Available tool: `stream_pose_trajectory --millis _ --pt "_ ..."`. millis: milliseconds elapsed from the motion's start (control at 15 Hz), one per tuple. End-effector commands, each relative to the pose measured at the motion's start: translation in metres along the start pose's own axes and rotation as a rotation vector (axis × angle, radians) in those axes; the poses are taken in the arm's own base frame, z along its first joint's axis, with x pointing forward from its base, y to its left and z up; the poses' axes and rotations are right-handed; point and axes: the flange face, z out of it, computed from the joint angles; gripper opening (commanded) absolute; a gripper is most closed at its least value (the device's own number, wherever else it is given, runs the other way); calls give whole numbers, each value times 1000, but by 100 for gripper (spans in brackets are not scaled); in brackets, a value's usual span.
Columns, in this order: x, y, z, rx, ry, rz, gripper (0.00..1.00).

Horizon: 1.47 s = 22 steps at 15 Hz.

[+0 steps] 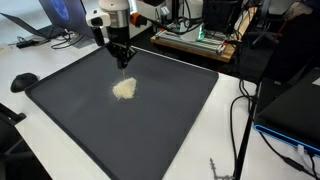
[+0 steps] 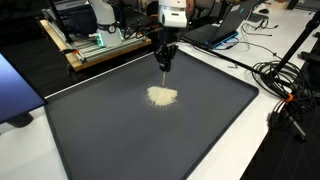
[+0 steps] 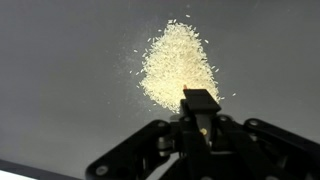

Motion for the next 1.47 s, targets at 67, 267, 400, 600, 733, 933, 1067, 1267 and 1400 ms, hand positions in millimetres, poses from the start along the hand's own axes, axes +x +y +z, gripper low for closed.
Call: stream_pose_trajectory --millis 67,267,400,600,733,933,1067,1267,1400 --pt "0 4 11 31 14 -7 3" --pt "3 3 18 38 23 -13 3" --pt "5 3 23 41 32 -16 3" --pt "7 1 29 50 43 -23 3" --pt "10 0 34 54 49 -26 3" --pt "14 -3 42 60 45 -34 3" --pt "17 -6 47 68 38 -45 3" --pt "24 -12 59 76 27 -66 3" --pt "28 -16 66 79 18 -83 3"
